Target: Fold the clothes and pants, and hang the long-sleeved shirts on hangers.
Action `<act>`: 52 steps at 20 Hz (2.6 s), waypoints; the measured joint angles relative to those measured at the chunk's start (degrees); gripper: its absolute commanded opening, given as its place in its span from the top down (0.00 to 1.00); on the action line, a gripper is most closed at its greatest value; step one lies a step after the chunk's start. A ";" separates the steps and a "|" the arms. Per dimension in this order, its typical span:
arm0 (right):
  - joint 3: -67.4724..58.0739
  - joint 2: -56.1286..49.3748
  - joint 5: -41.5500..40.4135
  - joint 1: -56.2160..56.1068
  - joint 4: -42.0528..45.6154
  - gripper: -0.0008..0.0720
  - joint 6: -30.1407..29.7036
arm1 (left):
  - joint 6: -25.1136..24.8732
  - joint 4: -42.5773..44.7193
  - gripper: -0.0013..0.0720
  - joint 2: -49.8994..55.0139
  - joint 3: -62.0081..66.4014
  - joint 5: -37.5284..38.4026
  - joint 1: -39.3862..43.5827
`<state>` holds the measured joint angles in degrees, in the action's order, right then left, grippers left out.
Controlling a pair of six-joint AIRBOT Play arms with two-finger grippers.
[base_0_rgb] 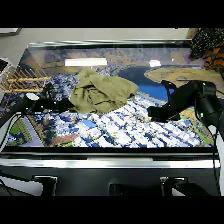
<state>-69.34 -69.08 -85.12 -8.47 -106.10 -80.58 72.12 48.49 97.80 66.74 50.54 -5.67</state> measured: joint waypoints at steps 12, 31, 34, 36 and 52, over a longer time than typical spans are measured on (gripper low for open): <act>-0.76 -10.03 34.23 8.74 -15.10 0.18 10.23 | -1.49 -0.31 0.94 -2.47 -0.02 4.94 0.55; -14.69 -37.31 52.81 -1.42 -28.48 0.93 4.48 | -1.60 -0.13 0.94 -3.15 -0.02 6.45 0.13; -15.39 -33.90 48.92 -1.60 -26.40 0.93 3.82 | -1.49 0.96 0.94 -5.57 0.79 6.67 -0.83; -15.56 -28.96 46.90 -1.66 -23.87 0.93 2.69 | -1.22 2.38 0.94 -8.90 2.62 6.73 -1.73; -15.91 33.11 45.66 -1.68 1.51 0.93 1.31 | 16.33 22.40 0.94 -56.61 22.82 8.04 -5.68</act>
<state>-85.25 -35.97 -39.46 -10.15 -104.60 -79.26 88.44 70.89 41.19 89.56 58.59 -11.35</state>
